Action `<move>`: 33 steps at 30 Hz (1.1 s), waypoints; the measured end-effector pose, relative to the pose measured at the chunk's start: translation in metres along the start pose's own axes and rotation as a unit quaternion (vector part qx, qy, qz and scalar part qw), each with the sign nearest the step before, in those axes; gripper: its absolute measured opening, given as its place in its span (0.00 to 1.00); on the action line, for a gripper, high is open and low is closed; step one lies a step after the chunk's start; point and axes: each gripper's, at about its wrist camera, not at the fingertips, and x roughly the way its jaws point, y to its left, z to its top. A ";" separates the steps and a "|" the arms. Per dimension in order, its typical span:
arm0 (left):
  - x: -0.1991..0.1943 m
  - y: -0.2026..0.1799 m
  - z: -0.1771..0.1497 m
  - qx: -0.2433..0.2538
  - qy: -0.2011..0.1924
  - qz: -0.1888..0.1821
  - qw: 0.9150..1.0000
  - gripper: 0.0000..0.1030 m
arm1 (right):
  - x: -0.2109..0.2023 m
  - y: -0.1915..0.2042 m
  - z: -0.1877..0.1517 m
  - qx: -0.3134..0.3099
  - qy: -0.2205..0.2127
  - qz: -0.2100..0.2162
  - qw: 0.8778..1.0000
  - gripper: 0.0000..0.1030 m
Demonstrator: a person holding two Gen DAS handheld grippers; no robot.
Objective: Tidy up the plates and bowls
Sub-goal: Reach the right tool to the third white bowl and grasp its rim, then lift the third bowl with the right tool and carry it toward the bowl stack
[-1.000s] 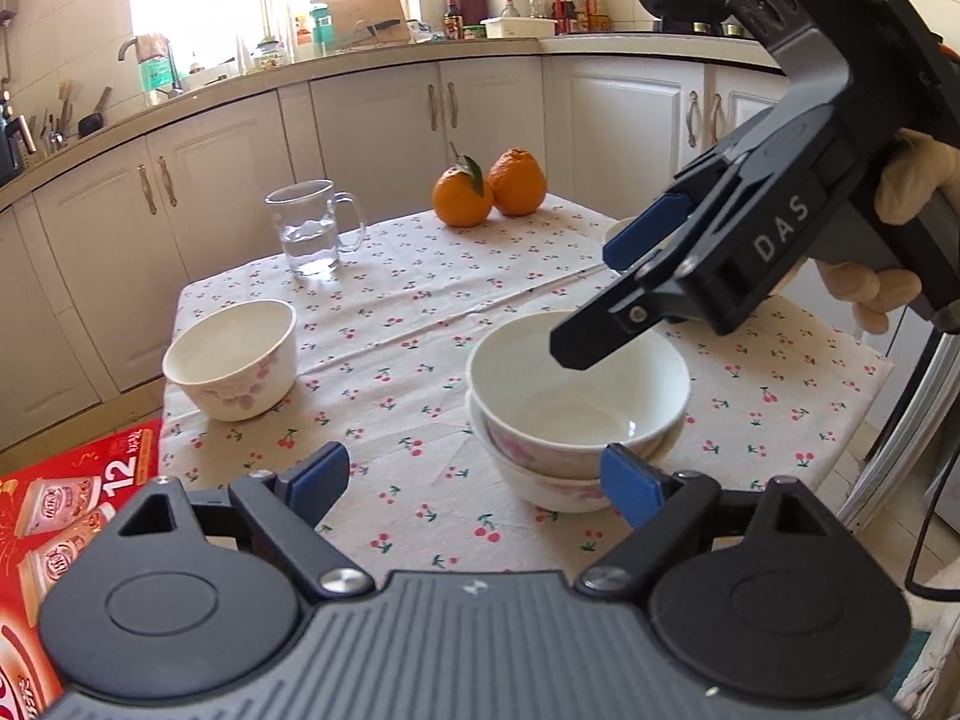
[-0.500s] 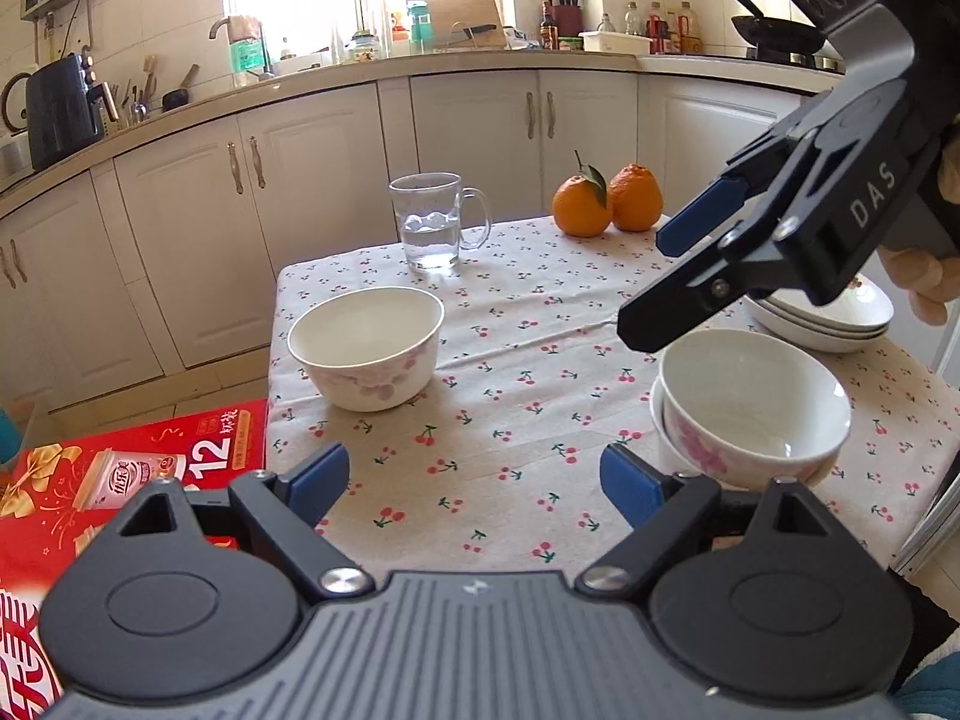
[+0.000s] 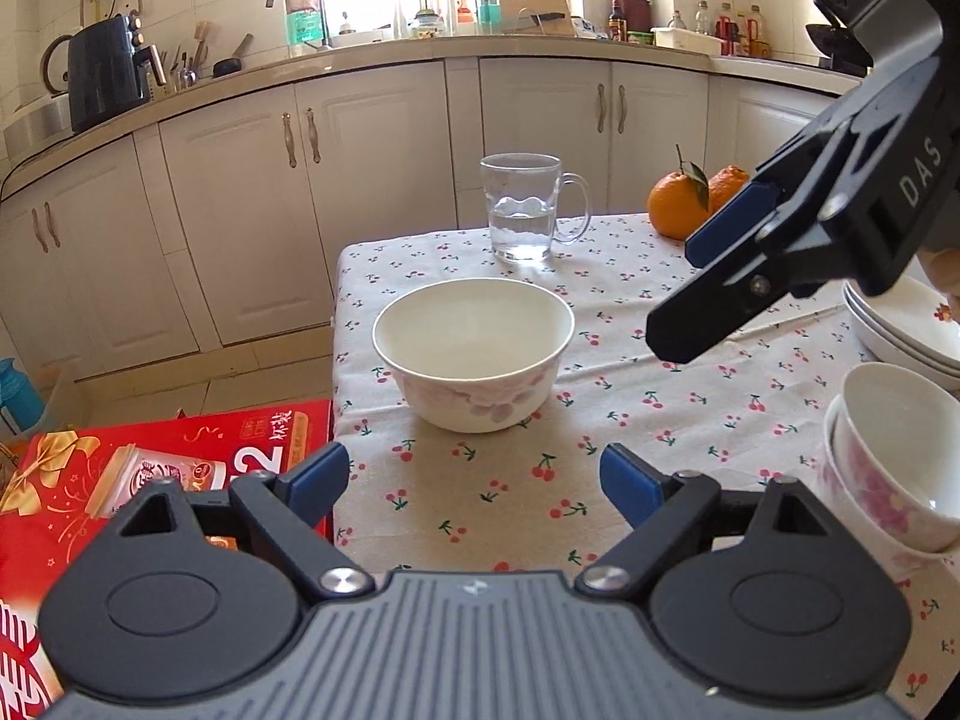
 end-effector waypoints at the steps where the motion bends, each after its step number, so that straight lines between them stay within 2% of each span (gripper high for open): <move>1: 0.004 0.001 0.000 -0.001 0.001 0.002 1.000 0.88 | 0.005 -0.001 0.004 -0.004 0.003 -0.001 1.000 1.00; 7: 0.025 0.005 0.003 -0.002 0.004 0.002 1.000 0.88 | 0.029 -0.007 0.023 -0.022 0.010 0.018 1.000 1.00; 12: 0.040 0.007 0.008 -0.007 0.001 -0.003 1.000 0.88 | 0.048 -0.009 0.035 -0.041 0.021 0.011 0.999 1.00; 19: 0.056 0.007 0.012 0.001 -0.003 -0.006 1.000 0.88 | 0.074 -0.021 0.049 -0.044 0.037 0.012 0.998 1.00; 27: 0.067 0.010 0.015 -0.001 -0.007 -0.013 1.000 0.88 | 0.097 -0.039 0.060 -0.026 0.045 0.034 0.998 0.99; 33: 0.070 0.008 0.018 0.003 -0.009 -0.018 1.000 0.88 | 0.107 -0.046 0.064 -0.019 0.051 0.045 0.998 0.91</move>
